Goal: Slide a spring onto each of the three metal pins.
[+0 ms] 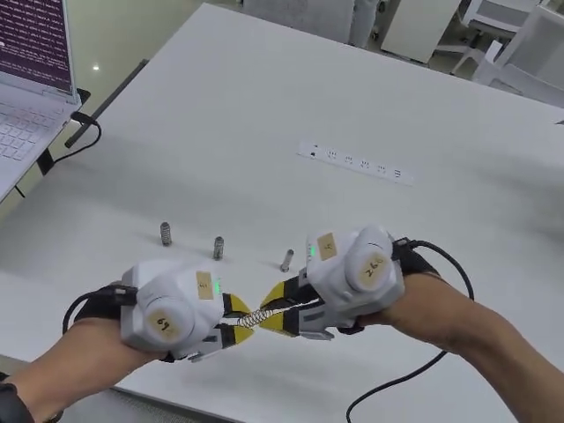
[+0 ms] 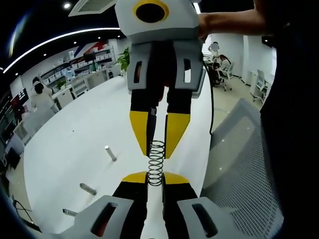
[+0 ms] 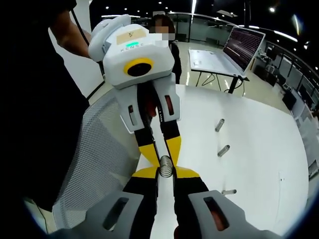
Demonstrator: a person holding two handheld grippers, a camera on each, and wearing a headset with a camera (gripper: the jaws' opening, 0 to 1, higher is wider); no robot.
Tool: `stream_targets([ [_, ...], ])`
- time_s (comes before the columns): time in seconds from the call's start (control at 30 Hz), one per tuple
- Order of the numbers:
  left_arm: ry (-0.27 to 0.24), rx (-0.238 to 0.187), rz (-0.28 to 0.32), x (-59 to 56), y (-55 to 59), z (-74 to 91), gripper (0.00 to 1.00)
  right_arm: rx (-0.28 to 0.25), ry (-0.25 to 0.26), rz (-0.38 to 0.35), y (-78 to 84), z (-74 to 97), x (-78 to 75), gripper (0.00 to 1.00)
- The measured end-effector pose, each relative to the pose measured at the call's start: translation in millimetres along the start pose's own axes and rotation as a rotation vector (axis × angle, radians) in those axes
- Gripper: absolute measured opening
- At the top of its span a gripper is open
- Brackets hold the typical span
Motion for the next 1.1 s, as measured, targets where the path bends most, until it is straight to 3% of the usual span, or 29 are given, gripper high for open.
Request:
stream_targets([
  [0.23, 0.004, -0.023, 0.023, 0.5, -3.1, -1.2, 0.02, 0.03, 0.0, 0.038, -0.8, 0.8, -3.7, 0.1],
  [0.33, 0.013, -0.055, 0.033, -1.0, -9.8, -1.7, 0.02, 0.053, -0.015, 0.073, 0.3, -2.5, -1.7, 0.12],
  [0.57, 0.025, -0.05, 0.017, -3.6, -12.0, -6.2, 0.02, 0.099, -0.044, 0.145, 5.9, -6.1, 2.1, 0.09],
  [0.9, 0.015, -0.051, 0.052, 0.8, -6.3, -8.3, 0.04, 0.12, -0.035, 0.139, 13.1, -4.1, -2.5, 0.09],
  [1.1, -0.03, -0.091, 0.141, 10.6, 3.2, 3.5, 0.09, 0.133, 0.009, 0.093, 27.4, 3.7, -16.1, 0.09],
])
Point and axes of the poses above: the centre of the closed fingertips' face, and the gripper's own axes: z roughly backward along the fingers, x roughly to its left, y roughly out of its underside, the point moved 2 cm from there along z, roughly backward along the fingers, and after that the axes turned 7 degrees about y, right-handed, at the moved point
